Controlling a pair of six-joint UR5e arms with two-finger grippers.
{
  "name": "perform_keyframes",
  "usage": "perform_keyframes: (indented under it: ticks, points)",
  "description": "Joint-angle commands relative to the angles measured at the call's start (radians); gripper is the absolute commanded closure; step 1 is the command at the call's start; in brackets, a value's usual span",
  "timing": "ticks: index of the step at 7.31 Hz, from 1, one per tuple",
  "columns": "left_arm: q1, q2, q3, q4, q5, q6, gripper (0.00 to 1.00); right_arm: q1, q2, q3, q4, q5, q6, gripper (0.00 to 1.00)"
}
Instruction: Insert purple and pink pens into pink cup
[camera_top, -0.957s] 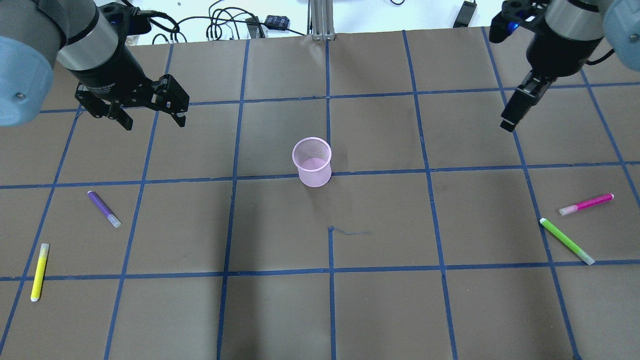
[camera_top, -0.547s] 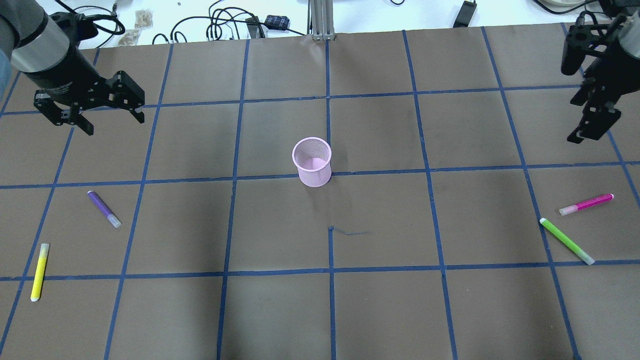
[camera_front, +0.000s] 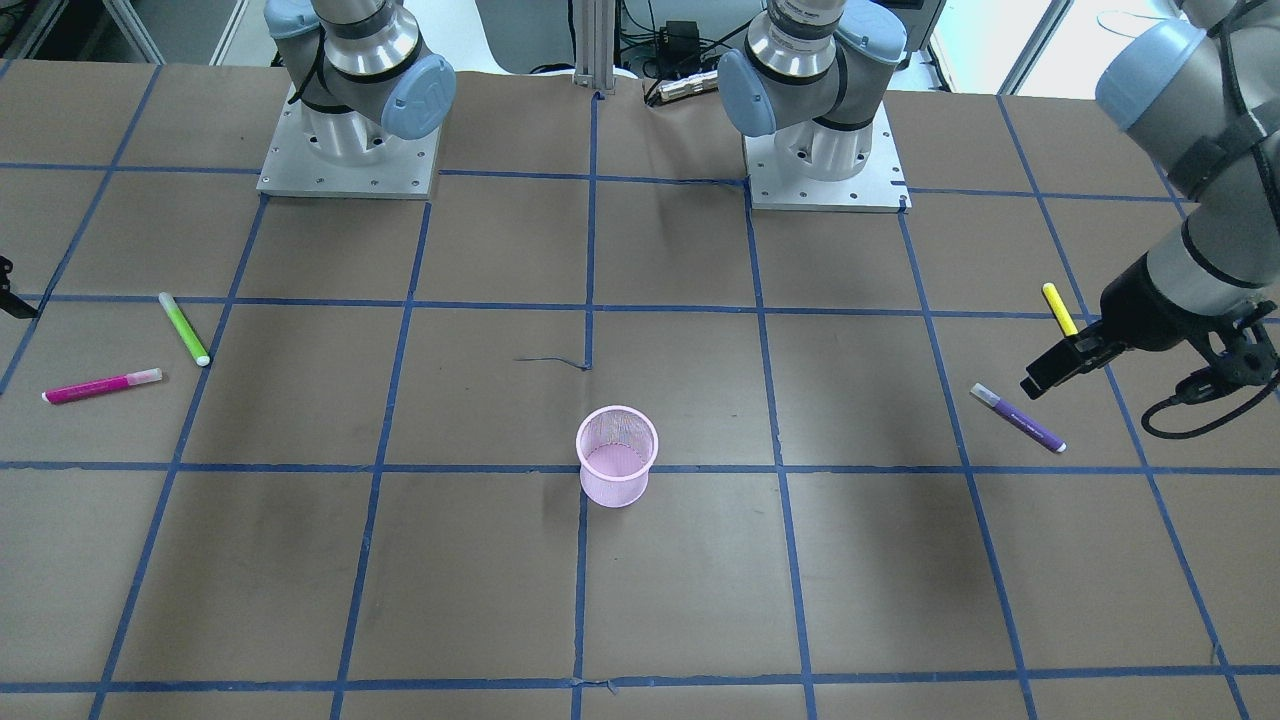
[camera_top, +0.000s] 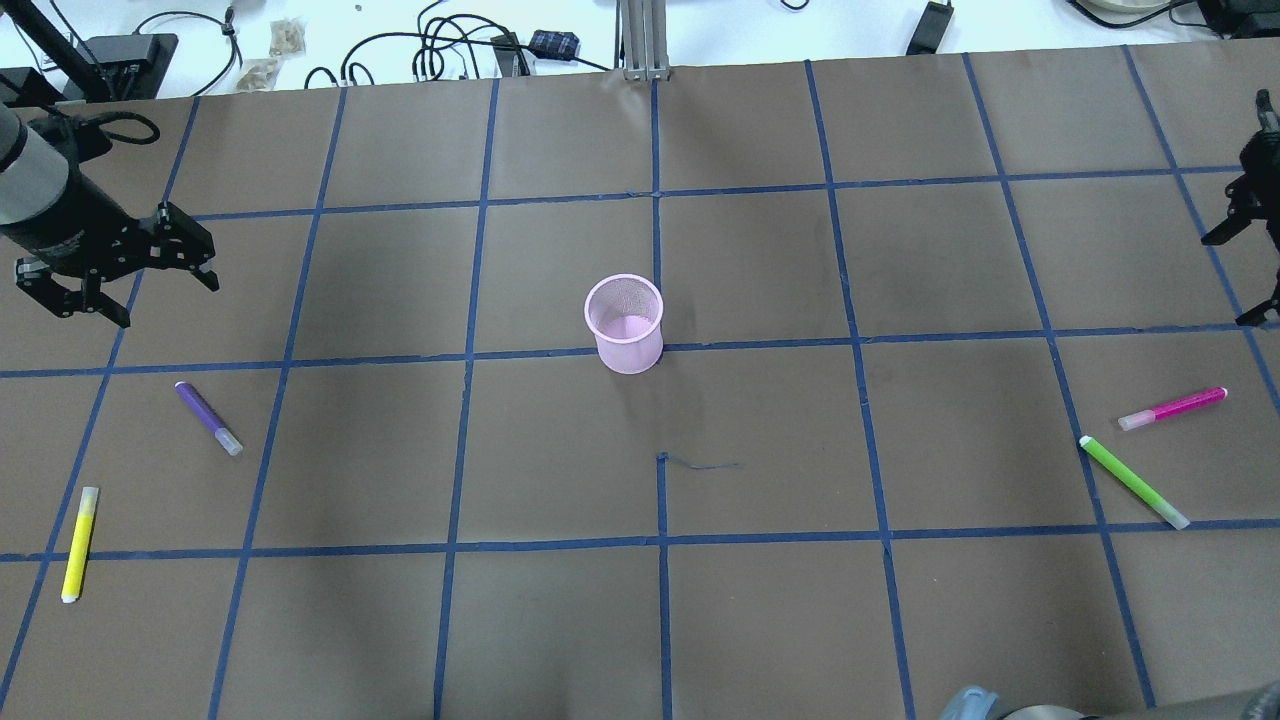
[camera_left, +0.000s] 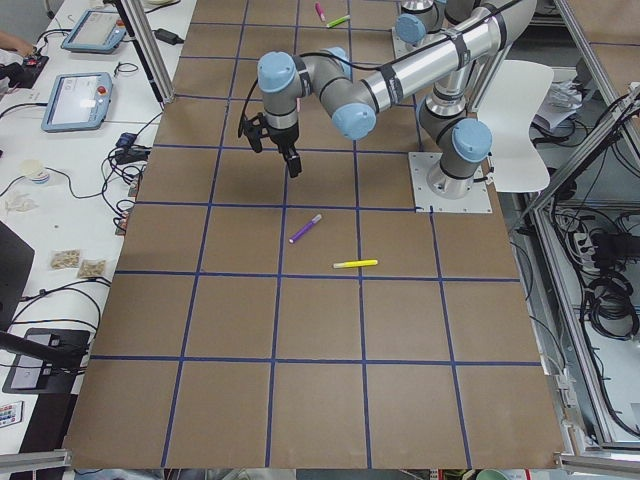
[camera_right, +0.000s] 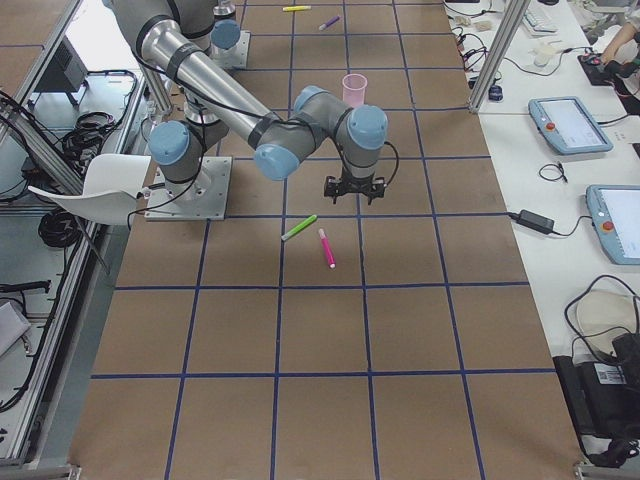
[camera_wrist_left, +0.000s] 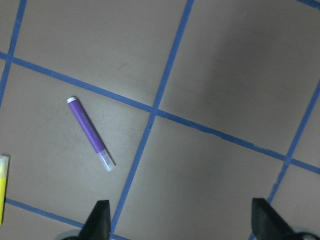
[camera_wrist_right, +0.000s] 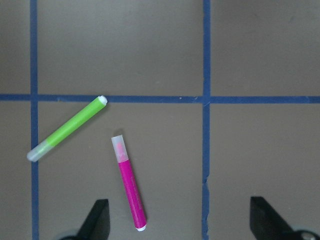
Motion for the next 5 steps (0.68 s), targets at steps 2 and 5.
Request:
perform_keyframes:
  ticks: [2, 5]
  points:
    - [0.130, -0.096, -0.036, 0.103, 0.009, 0.060, 0.00, -0.119, 0.146, 0.055, -0.075, 0.005, -0.391, 0.00]
    - [0.155, -0.176, -0.046, 0.200, 0.009, 0.073, 0.00, -0.125, 0.221, 0.062, -0.165, 0.007, -0.499, 0.00]
